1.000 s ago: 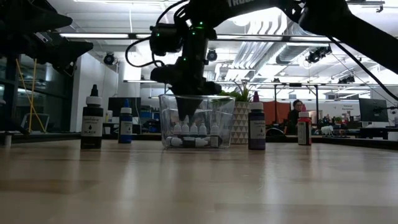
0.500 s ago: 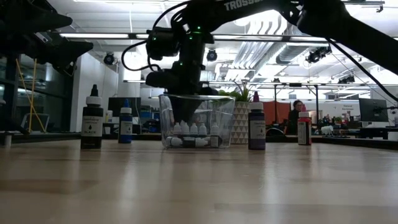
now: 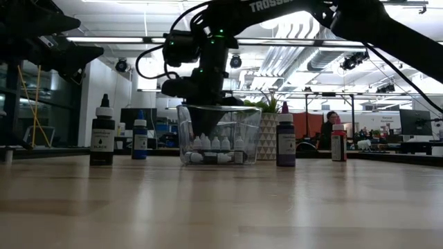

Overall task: Pick & Place food coloring
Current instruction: Put the small violet food coloring bottle into the transparent bin, then put the small blue food coloring bottle into the transparent bin

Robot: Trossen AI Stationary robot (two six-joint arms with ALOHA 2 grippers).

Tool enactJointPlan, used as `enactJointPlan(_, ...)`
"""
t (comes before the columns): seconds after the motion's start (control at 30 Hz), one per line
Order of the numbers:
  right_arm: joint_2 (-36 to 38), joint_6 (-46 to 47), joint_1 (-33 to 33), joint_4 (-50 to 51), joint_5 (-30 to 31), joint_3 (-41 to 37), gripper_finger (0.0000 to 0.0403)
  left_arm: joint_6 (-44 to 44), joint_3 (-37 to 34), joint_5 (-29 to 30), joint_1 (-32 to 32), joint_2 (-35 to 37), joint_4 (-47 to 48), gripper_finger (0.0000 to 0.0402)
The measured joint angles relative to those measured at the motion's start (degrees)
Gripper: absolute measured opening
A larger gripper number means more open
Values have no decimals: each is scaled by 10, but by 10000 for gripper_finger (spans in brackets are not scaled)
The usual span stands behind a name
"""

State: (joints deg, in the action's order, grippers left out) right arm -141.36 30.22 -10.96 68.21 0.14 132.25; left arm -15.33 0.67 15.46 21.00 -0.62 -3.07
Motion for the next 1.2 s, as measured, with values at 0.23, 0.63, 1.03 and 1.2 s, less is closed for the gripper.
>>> enactJointPlan(0.23,0,19,0,-5,-17,0,96,0,0,0,0,0,0,271)
enactJointPlan(0.63,17,14,-3,-6,39,0,120,0,0,0,0,0,0,271)
enactJointPlan(1.03,109,-24,21,-4,145,1,120,0,0,0,0,0,0,271)
enactJointPlan(1.2,170,-22,49,13,161,0,120,0,0,0,0,0,0,271)
